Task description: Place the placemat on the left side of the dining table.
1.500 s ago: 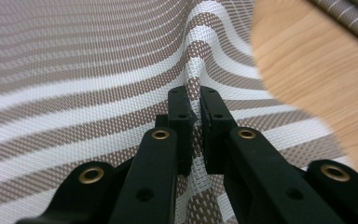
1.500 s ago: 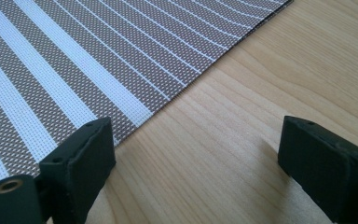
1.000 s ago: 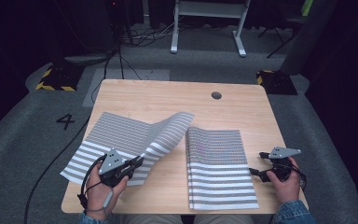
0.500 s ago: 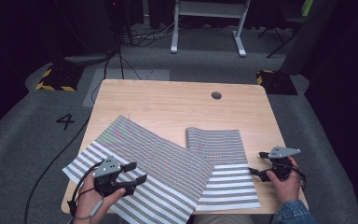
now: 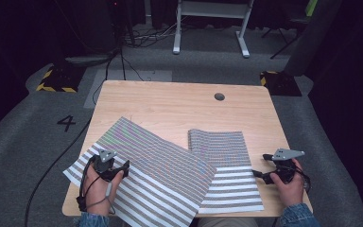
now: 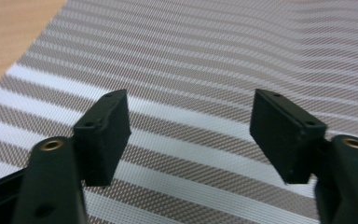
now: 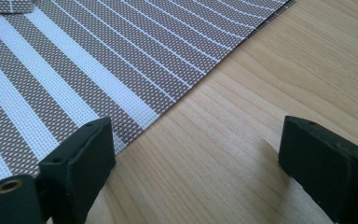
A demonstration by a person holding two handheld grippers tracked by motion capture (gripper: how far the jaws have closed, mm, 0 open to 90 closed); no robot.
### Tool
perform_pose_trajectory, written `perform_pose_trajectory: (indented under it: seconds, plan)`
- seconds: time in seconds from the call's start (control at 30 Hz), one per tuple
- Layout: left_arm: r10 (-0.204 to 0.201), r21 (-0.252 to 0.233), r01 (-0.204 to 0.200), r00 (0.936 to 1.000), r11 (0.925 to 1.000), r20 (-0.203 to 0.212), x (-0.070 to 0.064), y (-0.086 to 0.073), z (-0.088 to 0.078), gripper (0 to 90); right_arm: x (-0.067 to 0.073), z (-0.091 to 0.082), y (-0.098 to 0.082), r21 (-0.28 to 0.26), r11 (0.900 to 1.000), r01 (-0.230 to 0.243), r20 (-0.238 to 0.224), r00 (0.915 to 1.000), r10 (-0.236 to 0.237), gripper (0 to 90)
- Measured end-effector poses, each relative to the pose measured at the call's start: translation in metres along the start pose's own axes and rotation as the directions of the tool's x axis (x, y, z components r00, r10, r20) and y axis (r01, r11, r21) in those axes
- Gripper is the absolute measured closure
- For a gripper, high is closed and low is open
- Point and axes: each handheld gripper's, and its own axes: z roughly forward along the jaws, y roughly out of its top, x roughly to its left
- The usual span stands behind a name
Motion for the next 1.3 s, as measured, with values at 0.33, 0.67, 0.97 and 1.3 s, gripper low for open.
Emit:
perform_pose_trajectory:
  seconds: [0.33, 0.67, 0.97, 1.3]
  plan:
    - [-0.010, 0.108, 0.011, 0.9998, 0.9941, -0.016, -0.005, -0.005, 0.017, 22.8, 0.000, 0.000, 0.000, 0.000, 1.000, -0.001, 0.000, 1.0000, 0.001, 10.8]
    - [0.061, 0.131, -0.066, 0.9971, 0.9891, 0.046, -0.007, 0.009, 0.024, 37.6, 0.000, 0.000, 0.000, -0.003, 1.000, -0.002, 0.001, 1.0000, 0.002, 10.8]
    - [0.121, 0.064, -0.128, 0.9870, 0.9897, 0.105, -0.007, 0.016, 0.026, 81.4, 0.000, 0.000, 0.000, 0.000, 1.000, -0.001, 0.000, 1.0000, 0.001, 10.8]
    - [0.310, -0.135, -0.292, 0.9408, 0.9468, 0.138, -0.004, 0.068, 0.002, 85.0, 0.000, 0.000, 0.000, 0.000, 1.000, 0.000, 0.000, 1.0000, 0.000, 10.8]
